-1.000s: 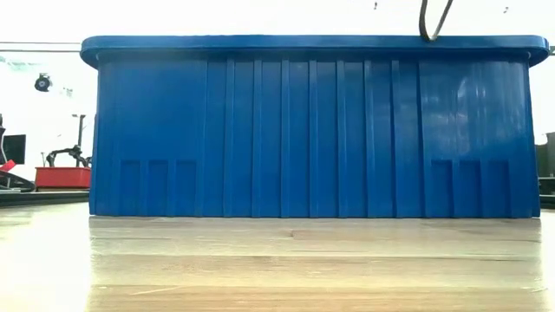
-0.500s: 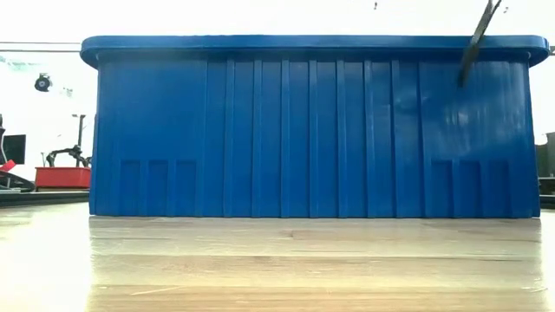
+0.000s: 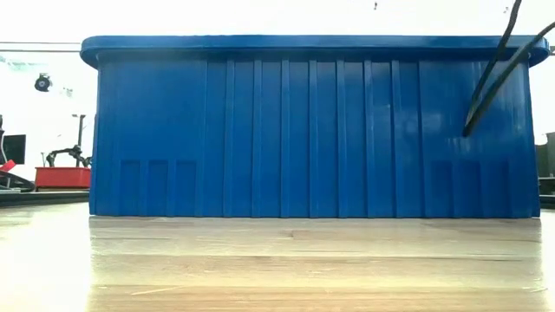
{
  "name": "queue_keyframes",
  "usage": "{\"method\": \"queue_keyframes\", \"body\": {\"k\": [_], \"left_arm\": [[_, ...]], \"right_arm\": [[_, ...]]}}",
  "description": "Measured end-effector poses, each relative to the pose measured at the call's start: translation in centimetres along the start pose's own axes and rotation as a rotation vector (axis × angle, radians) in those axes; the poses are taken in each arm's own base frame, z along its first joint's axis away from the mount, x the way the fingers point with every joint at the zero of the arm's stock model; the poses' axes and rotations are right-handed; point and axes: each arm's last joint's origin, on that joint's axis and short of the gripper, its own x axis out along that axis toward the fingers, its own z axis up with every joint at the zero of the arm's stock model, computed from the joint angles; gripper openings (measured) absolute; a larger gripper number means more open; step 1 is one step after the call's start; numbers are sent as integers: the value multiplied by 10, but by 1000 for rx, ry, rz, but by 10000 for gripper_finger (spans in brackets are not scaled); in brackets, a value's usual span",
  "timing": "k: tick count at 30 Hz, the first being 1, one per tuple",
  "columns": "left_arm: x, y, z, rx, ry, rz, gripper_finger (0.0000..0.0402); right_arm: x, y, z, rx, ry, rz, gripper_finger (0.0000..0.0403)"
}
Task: Pick and place slides into bin
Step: Put the black slide into the blue bin
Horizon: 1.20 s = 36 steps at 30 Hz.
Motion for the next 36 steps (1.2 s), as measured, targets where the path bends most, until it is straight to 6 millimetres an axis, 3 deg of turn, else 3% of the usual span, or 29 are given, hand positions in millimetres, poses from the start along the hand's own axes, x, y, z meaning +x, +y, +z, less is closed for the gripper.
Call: {"method": "queue_keyframes", "body": {"k": [5,9,12,16,21,27,31,36], "left_arm": [[9,-3,-2,8,24,1,8],[12,-4,-3,10,33,2,8],[12,-3,-2,9,30,2,8],[11,-4,1,-2,-9,-1,8],[12,-4,9,-25,-87,-7,8],[15,-6,12,-35,-117,-18,8],[21,-9,11,-29,-99,-60,8],[31,-14,8,-94,-59,-152,8]], "right_arm": [[16,-3,7,2,-11,-23,208],[19,-1,6,-21,14,4,153],[13,2,3,-68,29,25,78],[-6,8,-7,-163,37,140,73],[-50,22,-15,-284,-31,368,73],[-128,39,-15,-514,-317,720,73],[-185,45,-1,-652,-656,853,73],[-246,46,32,-823,-966,841,73]]}}
